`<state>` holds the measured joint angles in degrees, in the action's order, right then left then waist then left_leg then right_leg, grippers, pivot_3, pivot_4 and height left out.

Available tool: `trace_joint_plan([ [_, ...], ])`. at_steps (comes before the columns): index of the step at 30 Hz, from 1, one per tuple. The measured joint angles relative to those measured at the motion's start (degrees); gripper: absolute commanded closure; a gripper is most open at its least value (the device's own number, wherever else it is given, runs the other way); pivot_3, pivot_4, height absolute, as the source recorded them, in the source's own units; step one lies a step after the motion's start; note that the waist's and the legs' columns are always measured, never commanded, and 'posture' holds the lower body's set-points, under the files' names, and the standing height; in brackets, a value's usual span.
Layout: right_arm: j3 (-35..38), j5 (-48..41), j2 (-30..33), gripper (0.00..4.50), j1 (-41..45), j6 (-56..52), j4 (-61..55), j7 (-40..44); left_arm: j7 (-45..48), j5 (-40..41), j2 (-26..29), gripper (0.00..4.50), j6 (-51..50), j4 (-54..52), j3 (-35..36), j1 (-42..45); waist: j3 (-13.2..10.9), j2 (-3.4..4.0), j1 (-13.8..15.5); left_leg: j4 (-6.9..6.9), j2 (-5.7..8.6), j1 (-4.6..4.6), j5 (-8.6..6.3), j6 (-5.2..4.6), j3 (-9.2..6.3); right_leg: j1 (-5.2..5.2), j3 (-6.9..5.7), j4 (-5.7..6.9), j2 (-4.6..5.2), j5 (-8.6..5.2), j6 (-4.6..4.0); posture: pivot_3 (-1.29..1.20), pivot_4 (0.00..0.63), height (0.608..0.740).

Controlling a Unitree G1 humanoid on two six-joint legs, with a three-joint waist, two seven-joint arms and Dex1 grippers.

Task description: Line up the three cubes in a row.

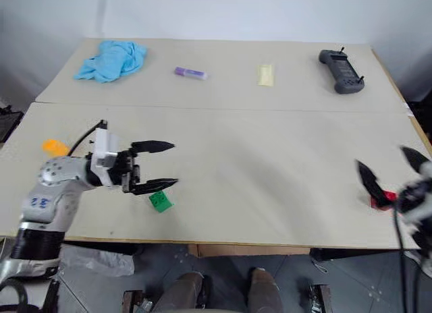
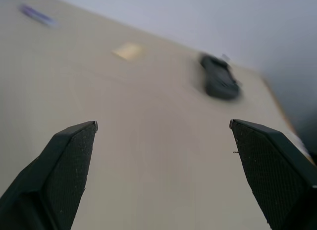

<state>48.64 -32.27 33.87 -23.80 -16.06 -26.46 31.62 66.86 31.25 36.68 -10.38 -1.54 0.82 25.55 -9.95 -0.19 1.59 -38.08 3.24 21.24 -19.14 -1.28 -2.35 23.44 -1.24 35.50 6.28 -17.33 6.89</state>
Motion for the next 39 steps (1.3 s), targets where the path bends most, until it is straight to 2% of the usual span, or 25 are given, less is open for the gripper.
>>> trace_joint_plan([
  [3, 4.10, 2.25, -4.55, 0.00, -5.89, 3.92, 4.51, 0.35, 0.41, 0.31, -0.94, 0.02, -2.59, -0.93, -1.56, 1.10, 0.01, 0.01, -0.50, 0.01, -0.02, -0.09, -0.01, -0.02, 0.17, -0.01, 0.16, 0.02, 0.00, 0.02, 0.04, 0.00, 0.150, 0.740],
  [6, 4.05, 3.51, -6.50, 0.00, -8.81, 5.11, 7.81, 0.87, 0.35, 0.97, -1.83, 0.02, -5.48, -3.09, -2.35, 1.10, 0.01, 0.02, -1.51, 0.00, -0.06, -0.20, 0.00, -0.03, 0.25, 0.00, 0.27, 0.01, 0.00, 0.02, 0.04, 0.00, 0.150, 0.740],
  [9, 3.08, 1.49, -6.99, 0.00, -8.91, 1.66, 7.70, 0.34, 0.18, 0.32, -1.93, 0.02, -5.67, -4.15, -2.73, 1.00, 0.02, 0.07, -1.91, 0.00, -0.11, -0.30, 0.02, 0.01, 0.35, 0.01, 0.39, 0.02, -0.01, 0.01, 0.03, 0.00, 0.150, 0.740],
  [15, 1.48, -2.81, -0.22, 0.00, 0.83, -10.13, 2.81, -6.85, -1.33, -0.25, -2.13, 0.02, -5.90, -5.82, -2.69, -0.94, 0.05, 0.16, -1.55, -0.02, -0.12, -0.34, 0.05, 0.00, 0.42, 0.03, 0.49, 0.06, 0.00, 0.02, 0.04, 0.00, 0.150, 0.740],
  [21, -6.42, -4.10, 2.48, 0.00, 9.91, -25.11, 1.96, -15.66, -3.23, -2.10, -2.40, 0.02, -5.17, -6.81, -2.61, -1.76, 0.05, 0.16, -0.19, -0.11, -0.03, -0.10, 0.07, 0.01, 0.25, 0.12, 0.33, 0.03, 0.06, 0.02, 0.03, 0.00, 0.150, 0.740],
  [29, -12.93, 4.15, 2.40, 0.00, 15.34, -28.01, 8.11, -22.47, -5.17, -2.47, -2.45, 0.02, -5.11, -9.00, -2.34, -3.96, 0.05, 0.16, -0.23, -0.12, 0.03, -0.07, 0.08, -0.03, 0.23, 0.12, 0.28, 0.03, 0.06, 0.03, 0.05, 0.00, 0.150, 0.740],
  [34, -14.04, 5.80, 0.61, 0.00, 18.77, -27.64, 12.22, -23.19, -6.01, -2.47, -2.44, 0.02, -5.13, -9.41, -2.03, -3.99, 0.06, 0.18, -0.28, -0.12, 0.02, -0.08, 0.09, -0.03, 0.24, 0.13, 0.27, 0.09, 0.04, 0.03, 0.05, 0.00, 0.150, 0.740],
  [36, -14.10, 5.86, 0.49, 0.39, 19.16, -27.63, 13.06, -22.91, -6.05, -2.48, -2.44, 0.00, -5.13, -9.41, -2.00, -3.98, 0.06, 0.18, -0.29, -0.11, 0.02, -0.08, 0.09, -0.03, 0.24, 0.12, 0.27, 0.10, 0.04, 0.03, 0.06, 0.00, 0.150, 0.740],
  [39, -14.53, 6.49, -0.22, 1.30, 19.82, -27.63, 13.77, -22.76, -6.09, -2.50, -2.44, 0.00, -5.12, -9.41, -1.98, -3.98, 0.06, 0.18, -0.29, -0.12, 0.02, -0.08, 0.09, -0.03, 0.24, 0.12, 0.27, 0.10, 0.03, 0.03, 0.06, 0.00, 0.150, 0.740],
])
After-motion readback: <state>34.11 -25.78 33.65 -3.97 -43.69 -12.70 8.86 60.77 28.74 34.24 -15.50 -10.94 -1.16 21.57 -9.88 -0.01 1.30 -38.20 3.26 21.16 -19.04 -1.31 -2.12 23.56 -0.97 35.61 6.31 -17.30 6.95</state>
